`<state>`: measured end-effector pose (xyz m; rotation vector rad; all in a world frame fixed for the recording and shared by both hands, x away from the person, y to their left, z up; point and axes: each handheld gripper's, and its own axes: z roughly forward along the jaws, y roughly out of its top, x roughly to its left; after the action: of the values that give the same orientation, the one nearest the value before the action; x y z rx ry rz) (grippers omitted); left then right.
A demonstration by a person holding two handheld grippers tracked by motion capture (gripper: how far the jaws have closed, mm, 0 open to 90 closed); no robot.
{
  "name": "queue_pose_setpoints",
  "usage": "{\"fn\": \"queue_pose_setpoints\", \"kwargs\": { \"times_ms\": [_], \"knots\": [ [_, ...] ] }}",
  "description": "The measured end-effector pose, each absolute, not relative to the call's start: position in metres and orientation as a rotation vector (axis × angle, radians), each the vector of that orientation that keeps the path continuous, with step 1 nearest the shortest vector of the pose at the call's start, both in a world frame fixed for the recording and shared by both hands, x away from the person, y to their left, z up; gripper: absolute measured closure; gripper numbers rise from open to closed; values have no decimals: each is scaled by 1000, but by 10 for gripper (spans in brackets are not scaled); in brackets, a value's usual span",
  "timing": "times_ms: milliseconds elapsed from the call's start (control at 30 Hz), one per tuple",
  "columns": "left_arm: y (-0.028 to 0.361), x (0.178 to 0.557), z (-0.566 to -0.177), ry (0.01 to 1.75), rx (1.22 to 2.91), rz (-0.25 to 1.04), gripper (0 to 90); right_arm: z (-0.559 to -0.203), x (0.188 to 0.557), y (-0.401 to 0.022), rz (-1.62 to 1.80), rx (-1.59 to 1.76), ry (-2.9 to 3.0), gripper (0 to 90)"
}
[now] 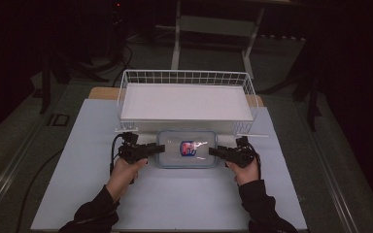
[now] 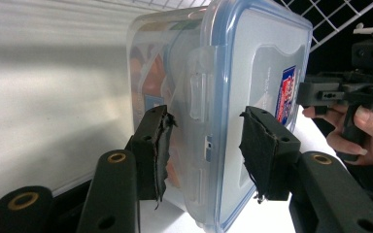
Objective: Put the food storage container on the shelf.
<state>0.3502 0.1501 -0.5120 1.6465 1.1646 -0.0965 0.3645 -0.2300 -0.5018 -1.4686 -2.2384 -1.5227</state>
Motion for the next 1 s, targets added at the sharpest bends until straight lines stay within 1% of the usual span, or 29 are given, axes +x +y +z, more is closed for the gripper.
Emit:
{"fn": "queue_pose_setpoints", "kwargs": {
  "times_ms": [267,433,500,600,667,767,1000],
  "knots": [
    [150,354,-514,1154,1620,-105,522,-505,371,-232,-1533,-1471,-2206,475],
    [147,356,-514,1141,1640,-53,491,-504,370,-232,-1546,-1489,-2222,450],
    [146,357,-514,1163,1617,-45,476,-499,367,-228,-1554,-1499,-2301,482],
    [144,358,-513,1173,1610,-1,473,-494,367,-223,-1550,-1513,-2367,477],
    [145,359,-512,1173,1630,41,474,-494,368,-223,-1552,-1521,-2366,458],
    [143,360,-510,1175,1625,56,473,-494,369,-223,-1573,-1542,-2373,427],
    [139,362,-509,1199,1616,145,447,-492,374,-220,-1592,-1573,-2402,399]
  ]
}}
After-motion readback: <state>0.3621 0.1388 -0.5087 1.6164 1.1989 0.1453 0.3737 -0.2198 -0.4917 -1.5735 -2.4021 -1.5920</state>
